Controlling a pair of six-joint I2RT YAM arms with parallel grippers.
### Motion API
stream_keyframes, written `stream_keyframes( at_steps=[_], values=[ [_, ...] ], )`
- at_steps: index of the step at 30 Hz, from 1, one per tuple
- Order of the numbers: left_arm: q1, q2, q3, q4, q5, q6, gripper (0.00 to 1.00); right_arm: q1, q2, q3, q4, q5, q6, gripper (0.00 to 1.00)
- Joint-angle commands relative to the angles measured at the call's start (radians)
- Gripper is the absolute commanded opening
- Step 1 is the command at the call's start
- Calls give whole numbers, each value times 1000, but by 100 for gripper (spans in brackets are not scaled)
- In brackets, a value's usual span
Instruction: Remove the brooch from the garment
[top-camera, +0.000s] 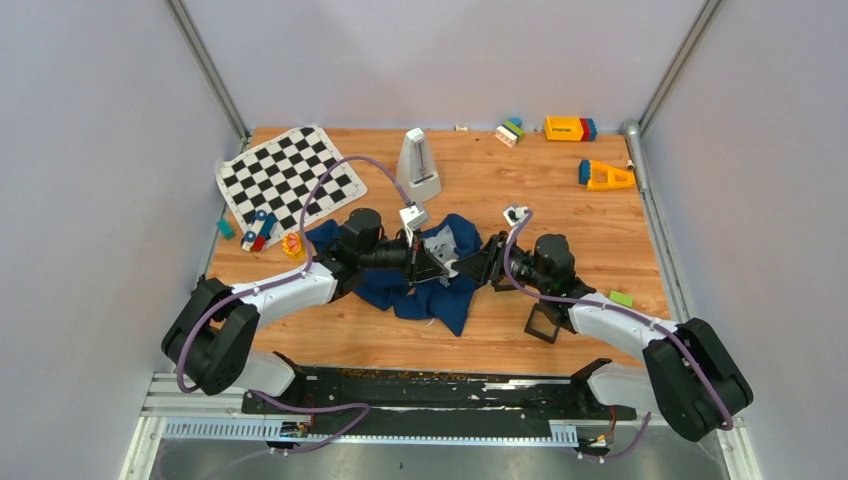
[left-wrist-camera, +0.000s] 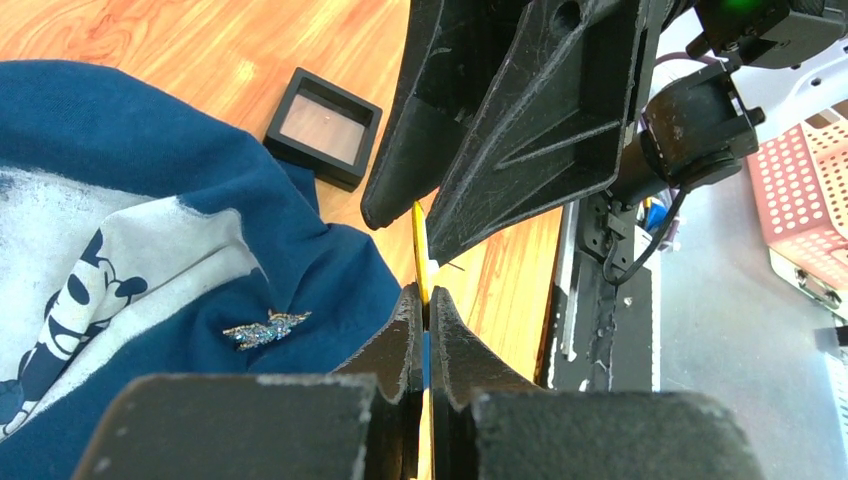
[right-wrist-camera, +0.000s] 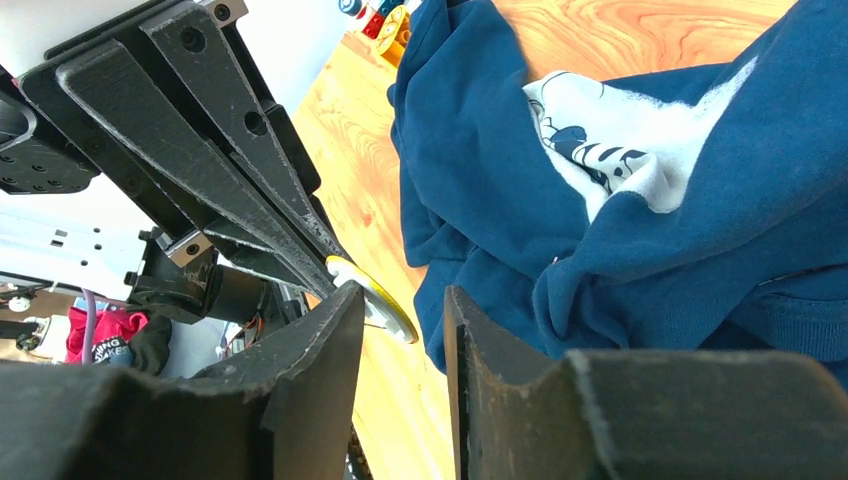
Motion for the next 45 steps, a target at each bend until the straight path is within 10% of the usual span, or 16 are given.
stream_keyframes(
  at_steps=[1,13,45],
  values=[
    [-5,-26,18,45,68,-37,0,-3,-25,14,59,46,-21,37],
    [35,-12,16,65,106,-72,0,-3,-199,-96,128,91,-111,58],
    [52,-58,-24,180,199,-135,0,6,-102,-105,273,-95,-197,55]
  ],
)
